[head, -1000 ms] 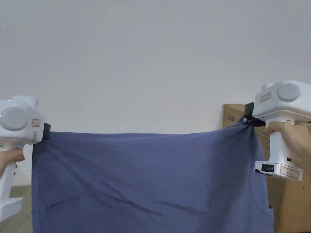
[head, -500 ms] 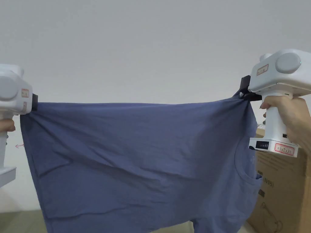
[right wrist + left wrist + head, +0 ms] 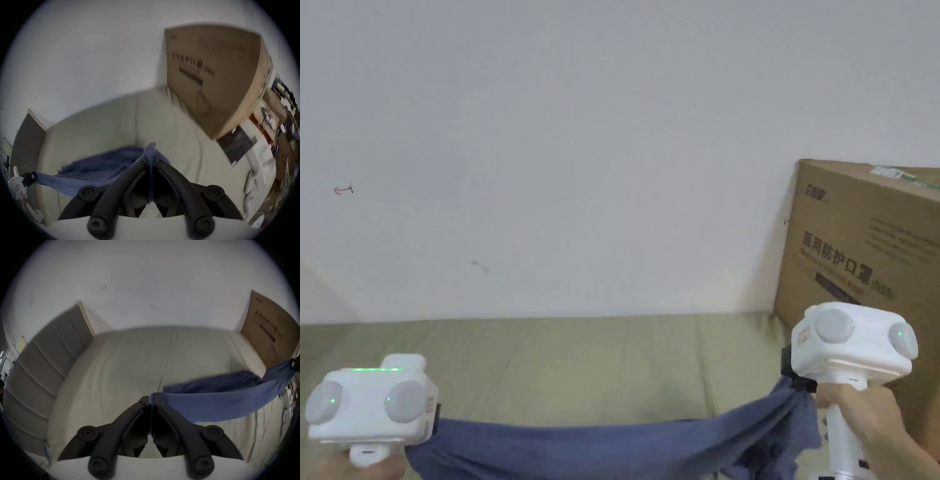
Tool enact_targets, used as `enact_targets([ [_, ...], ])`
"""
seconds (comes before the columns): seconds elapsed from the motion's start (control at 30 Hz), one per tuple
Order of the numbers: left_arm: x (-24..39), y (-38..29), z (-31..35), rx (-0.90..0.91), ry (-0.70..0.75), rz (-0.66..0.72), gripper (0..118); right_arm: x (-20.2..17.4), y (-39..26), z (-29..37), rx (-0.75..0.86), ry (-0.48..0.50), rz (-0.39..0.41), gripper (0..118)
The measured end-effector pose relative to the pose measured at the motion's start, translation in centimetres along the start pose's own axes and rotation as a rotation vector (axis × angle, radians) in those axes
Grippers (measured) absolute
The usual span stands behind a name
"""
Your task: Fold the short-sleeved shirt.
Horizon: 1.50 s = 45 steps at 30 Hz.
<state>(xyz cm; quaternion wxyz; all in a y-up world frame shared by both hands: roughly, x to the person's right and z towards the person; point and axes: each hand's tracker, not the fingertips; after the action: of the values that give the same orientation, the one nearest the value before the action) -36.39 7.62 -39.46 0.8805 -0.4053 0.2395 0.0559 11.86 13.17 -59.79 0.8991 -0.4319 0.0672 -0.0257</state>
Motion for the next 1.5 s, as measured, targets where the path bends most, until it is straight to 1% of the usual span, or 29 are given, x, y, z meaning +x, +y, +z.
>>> enact_targets([
  [0.07, 0.7, -2.6, -1.6, -0.023, -0.008, 0.009, 3, 0.6, -2.5, -3.0, -0.078, 0.017, -0.025, 0],
  [0.17, 1.1, -5.3, -3.7, -0.098, -0.007, -0.021, 3, 1.4, -6.0, -6.1, -0.143, -0.027, 0.000, 0],
  [0.23, 0.6, -6.6, -4.0, -0.110, -0.006, -0.028, 3, 2.0, -7.6, -6.9, -0.156, -0.019, 0.002, 0],
  [0.33, -0.8, -8.0, -3.0, -0.108, -0.016, -0.014, 3, 2.9, -9.7, -6.1, -0.165, -0.013, -0.008, 0],
  [0.47, -2.7, -10.1, 0.8, -0.070, -0.049, -0.002, 3, 4.2, -12.3, -2.9, -0.136, 0.017, -0.020, 0],
  [0.53, -3.3, -11.5, 3.0, -0.058, -0.053, -0.020, 3, 4.8, -14.0, -0.5, -0.114, 0.037, -0.004, 0],
  [0.57, -3.6, -12.5, 4.3, -0.044, -0.052, -0.025, 3, 5.0, -15.2, 0.8, -0.106, 0.042, -0.012, 0],
  [0.63, -4.2, -14.6, 7.0, -0.030, -0.037, -0.035, 3, 5.6, -17.7, 3.4, -0.104, 0.060, -0.003, 0],
  [0.77, -6.4, -20.4, 12.6, -0.021, -0.045, -0.060, 3, 7.1, -23.9, 9.1, -0.090, 0.080, 0.008, 0],
  [0.83, -7.4, -24.1, 15.4, -0.026, -0.027, -0.048, 3, 8.1, -27.2, 11.7, -0.093, 0.083, 0.011, 0],
  [0.93, -8.9, -29.6, 18.7, -0.063, -0.044, -0.034, 3, 10.0, -32.4, 15.2, -0.114, 0.078, -0.045, 0],
  [1.0, -9.4, -32.8, 20.7, -0.088, -0.047, -0.031, 3, 10.9, -35.7, 17.0, -0.130, 0.077, -0.049, 0],
  [1.1, -9.7, -36.5, 23.0, -0.111, -0.049, -0.038, 3, 11.6, -39.9, 19.0, -0.144, 0.040, -0.033, 0],
  [1.17, -9.9, -38.3, 24.0, -0.116, -0.057, -0.021, 3, 12.2, -41.9, 19.3, -0.162, 0.019, -0.036, 0],
  [1.23, -10.4, -39.5, 24.2, -0.117, -0.077, 0.011, 3, 12.7, -43.5, 19.2, -0.182, 0.033, -0.064, 0],
  [1.3, -10.6, -40.0, 24.5, -0.131, -0.068, 0.026, 3, 12.8, -44.4, 19.2, -0.196, 0.023, -0.073, 0],
  [1.37, -11.0, -40.2, 25.3, -0.089, -0.082, 0.035, 3, 12.8, -44.6, 19.4, -0.176, 0.029, -0.049, 0],
  [1.4, -11.2, -40.1, 25.3, -0.079, -0.102, 0.037, 5, 12.6, -44.5, 19.6, -0.159, 0.030, -0.030, 0],
  [1.43, -11.3, -39.7, 25.4, -0.087, -0.101, 0.040, 16, 12.4, -44.3, 19.7, -0.144, 0.025, -0.008, 5],
  [1.47, -11.4, -39.5, 25.6, -0.093, -0.102, 0.049, 37, 12.2, -43.8, 19.8, -0.136, 0.018, 0.006, 20],
  [1.5, -11.5, -39.1, 25.7, -0.092, -0.105, 0.058, 66, 12.0, -43.4, 19.8, -0.132, -0.007, 0.018, 49],
])
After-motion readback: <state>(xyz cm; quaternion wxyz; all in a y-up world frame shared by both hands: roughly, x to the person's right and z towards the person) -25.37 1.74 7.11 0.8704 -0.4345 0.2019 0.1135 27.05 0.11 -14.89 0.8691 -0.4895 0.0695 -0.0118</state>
